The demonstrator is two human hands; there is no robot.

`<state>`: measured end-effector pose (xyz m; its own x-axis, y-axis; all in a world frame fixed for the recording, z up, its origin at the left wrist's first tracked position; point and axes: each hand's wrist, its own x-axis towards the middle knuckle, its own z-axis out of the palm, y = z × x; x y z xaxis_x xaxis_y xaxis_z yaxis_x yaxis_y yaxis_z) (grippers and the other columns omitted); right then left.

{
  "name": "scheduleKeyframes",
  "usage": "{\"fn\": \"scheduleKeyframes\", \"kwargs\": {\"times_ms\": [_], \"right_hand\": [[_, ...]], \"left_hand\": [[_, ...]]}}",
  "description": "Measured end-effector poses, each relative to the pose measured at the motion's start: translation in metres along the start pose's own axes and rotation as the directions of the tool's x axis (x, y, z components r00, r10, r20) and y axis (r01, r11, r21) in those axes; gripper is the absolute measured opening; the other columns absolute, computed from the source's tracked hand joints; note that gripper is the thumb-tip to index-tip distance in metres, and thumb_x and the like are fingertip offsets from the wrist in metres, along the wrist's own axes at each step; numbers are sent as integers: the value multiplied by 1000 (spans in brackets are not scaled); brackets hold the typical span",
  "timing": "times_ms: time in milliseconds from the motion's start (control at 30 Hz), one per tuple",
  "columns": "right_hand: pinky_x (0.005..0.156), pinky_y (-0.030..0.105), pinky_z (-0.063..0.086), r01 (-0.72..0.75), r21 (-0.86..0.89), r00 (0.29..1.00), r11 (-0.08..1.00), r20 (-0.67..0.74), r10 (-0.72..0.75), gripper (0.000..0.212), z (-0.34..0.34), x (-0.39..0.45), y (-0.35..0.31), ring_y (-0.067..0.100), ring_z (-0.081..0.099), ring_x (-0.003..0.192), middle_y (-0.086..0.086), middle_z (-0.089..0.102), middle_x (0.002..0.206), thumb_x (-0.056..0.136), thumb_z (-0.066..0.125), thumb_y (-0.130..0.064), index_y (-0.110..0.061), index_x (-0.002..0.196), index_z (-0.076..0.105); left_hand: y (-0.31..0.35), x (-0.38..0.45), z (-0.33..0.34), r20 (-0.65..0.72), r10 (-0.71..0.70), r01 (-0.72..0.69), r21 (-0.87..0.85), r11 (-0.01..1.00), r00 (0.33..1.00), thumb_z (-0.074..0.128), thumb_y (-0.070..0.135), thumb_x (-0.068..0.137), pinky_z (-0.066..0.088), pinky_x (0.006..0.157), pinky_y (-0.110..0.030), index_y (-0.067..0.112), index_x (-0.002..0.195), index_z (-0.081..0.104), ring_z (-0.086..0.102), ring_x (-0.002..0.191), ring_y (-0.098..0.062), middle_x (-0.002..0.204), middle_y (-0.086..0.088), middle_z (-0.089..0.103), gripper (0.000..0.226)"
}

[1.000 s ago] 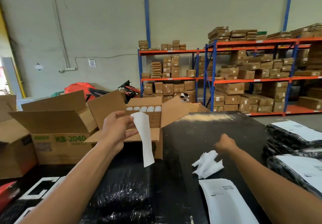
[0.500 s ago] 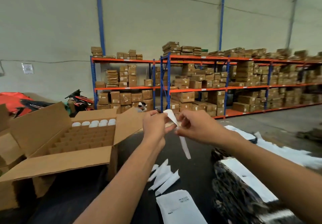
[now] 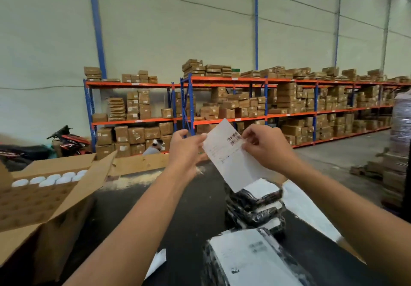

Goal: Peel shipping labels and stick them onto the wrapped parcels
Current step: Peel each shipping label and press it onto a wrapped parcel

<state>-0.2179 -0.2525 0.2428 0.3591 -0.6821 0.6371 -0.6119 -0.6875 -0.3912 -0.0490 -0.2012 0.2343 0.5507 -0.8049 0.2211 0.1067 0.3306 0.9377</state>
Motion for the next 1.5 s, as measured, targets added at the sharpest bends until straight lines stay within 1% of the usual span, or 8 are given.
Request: {"fn": "scheduleKeyframes", "kwargs": {"times_ms": [133, 233, 367, 700, 867, 1133, 1333, 1500], "right_hand": [[77, 32, 52, -38, 190, 999, 981, 4, 38, 9, -13, 36, 74, 12, 61, 86, -6, 66, 91, 85, 67, -21, -27, 85, 60], [78, 38, 56, -137, 410, 989, 902, 102, 104, 9, -11, 57, 127, 17, 65, 86, -3, 70, 90, 84, 67, -16, -22, 86, 62], [78, 39, 54, -232, 583, 967, 779, 228, 117, 8, 3, 83, 170, 22, 63, 81, 10, 72, 91, 85, 65, -5, -12, 86, 62], [77, 36, 56, -340, 611, 900, 715, 432, 59, 21, 58, 92, 238, 24, 67, 85, 8, 68, 87, 80, 68, 2, -10, 94, 59], [78, 39, 57, -404, 600, 861, 690, 505, 65, 25, 81, 87, 250, 27, 68, 87, 14, 68, 93, 81, 65, 4, -3, 104, 57], [60, 26, 52, -487, 580, 812, 653, 576, 95, 20, 103, 81, 266, 19, 67, 76, 9, 67, 87, 82, 64, 5, -6, 98, 58], [69, 34, 55, -505, 580, 805, 639, 583, 108, 21, 114, 80, 271, 24, 66, 79, 8, 65, 84, 82, 65, 5, -6, 98, 58], [65, 30, 52, -503, 578, 804, 643, 585, 104, 19, 115, 81, 270, 21, 65, 77, 5, 64, 82, 82, 65, 4, -9, 94, 57]], "left_hand": [[-37, 29, 51, 66, -55, 35, 274, 961, 996, 70, 15, 86, 54, 78, -39, 19, 129, 41, 61, 87, -13, 95, 4, 60, 52], [-62, 50, 83, 133, -146, 103, 288, 952, 980, 71, 11, 84, 59, 79, -47, 11, 130, 42, 71, 93, -24, 107, -6, 71, 55], [-82, 71, 112, 108, -125, 92, 270, 958, 986, 66, 0, 85, 61, 70, -39, 11, 131, 41, 71, 92, -25, 107, -9, 71, 54], [-121, 80, 131, 63, -120, 86, 392, 916, 991, 63, -16, 80, 54, 54, -23, 12, 147, 22, 68, 82, -18, 93, -10, 69, 83], [-140, 79, 127, 20, -143, 120, 440, 890, 990, 62, -20, 78, 58, 71, -35, 12, 149, 21, 69, 89, -28, 99, -16, 70, 88], [-158, 80, 134, -11, -172, 149, 553, 820, 985, 63, -17, 79, 56, 60, -27, 16, 150, 17, 67, 85, -24, 103, -14, 66, 91], [-166, 83, 132, -20, -171, 147, 609, 779, 985, 64, -18, 78, 59, 77, -38, 15, 149, 20, 66, 94, -31, 95, -9, 62, 90], [-167, 84, 131, -15, -179, 149, 623, 768, 984, 63, -18, 78, 59, 75, -36, 13, 145, 27, 66, 92, -30, 95, -11, 62, 82]]}}
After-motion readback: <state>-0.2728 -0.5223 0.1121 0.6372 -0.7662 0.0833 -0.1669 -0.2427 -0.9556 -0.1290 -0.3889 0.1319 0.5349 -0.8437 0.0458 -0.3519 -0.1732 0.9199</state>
